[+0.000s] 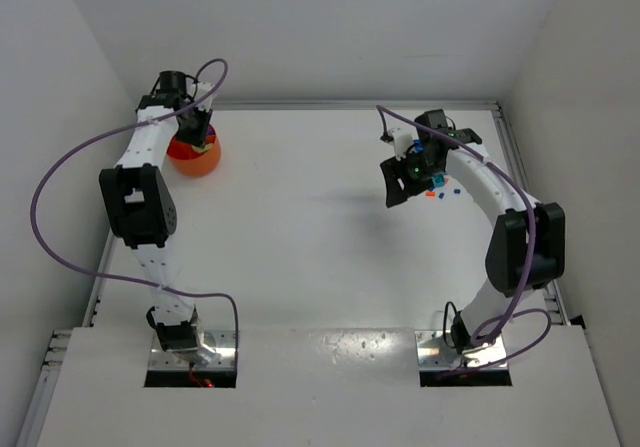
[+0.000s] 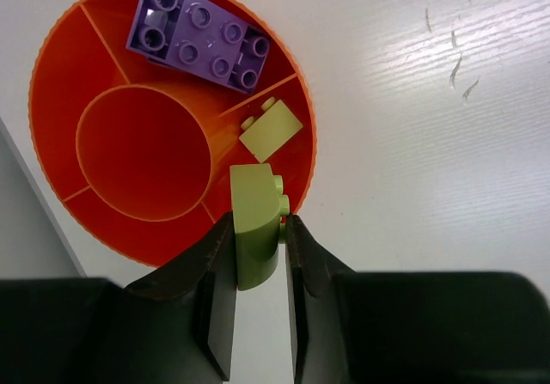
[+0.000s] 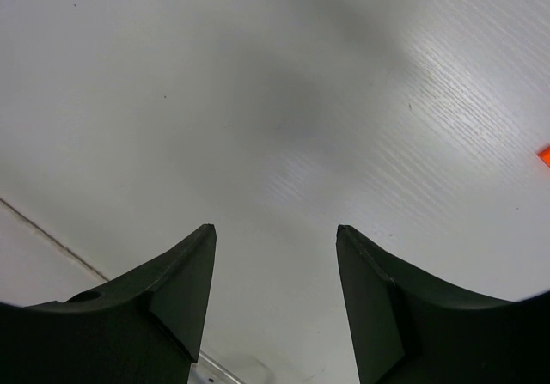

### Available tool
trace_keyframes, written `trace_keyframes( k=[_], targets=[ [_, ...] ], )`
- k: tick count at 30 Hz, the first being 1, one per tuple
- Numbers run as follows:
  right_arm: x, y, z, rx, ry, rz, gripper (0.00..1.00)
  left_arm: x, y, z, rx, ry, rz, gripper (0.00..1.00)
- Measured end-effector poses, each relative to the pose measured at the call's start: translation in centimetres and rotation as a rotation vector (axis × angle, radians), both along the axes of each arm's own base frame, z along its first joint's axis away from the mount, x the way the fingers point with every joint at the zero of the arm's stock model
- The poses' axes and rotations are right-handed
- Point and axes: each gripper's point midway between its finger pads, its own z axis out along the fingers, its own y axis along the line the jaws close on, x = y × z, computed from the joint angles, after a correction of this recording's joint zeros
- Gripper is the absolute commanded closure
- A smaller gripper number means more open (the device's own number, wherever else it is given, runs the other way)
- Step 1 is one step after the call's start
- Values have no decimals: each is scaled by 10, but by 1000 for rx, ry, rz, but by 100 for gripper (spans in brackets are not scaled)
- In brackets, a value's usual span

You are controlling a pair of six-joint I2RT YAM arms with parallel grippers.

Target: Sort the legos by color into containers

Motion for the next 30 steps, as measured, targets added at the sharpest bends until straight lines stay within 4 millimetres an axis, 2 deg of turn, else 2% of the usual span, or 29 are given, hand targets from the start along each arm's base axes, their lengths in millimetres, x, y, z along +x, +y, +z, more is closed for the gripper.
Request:
trace_keyframes(
  k=[3, 6, 10, 15, 19, 22, 26, 28, 30],
  targets=[
    [0, 0, 0, -1, 5, 0, 41, -3, 3, -3, 7, 15, 6, 78],
    [3, 1, 1, -1, 2, 0, 41, -4, 8, -4, 16, 22, 17, 62],
    [3, 0, 2, -1, 1, 0, 39, -5, 13, -6, 25, 29, 27, 50],
    [5, -4, 1, -25, -7, -9, 36, -3, 16, -4, 17, 24, 37, 47],
    [12, -17, 4, -73, -39, -43, 33, 2, 11, 6, -49, -12, 17, 45],
    [20, -40, 18, -125, -105, -106, 28, 2, 2, 26, -118, -58, -9, 43],
    [22, -80, 36, -198, -189, -200, 27, -6, -21, 81, -178, -171, -76, 43],
    [13, -105, 35, -251, -193, -249, 28, -14, -45, 111, -187, -231, -138, 43],
    [2, -133, 27, -317, -172, -309, 28, -27, -80, 132, -185, -272, -224, 43]
  ],
)
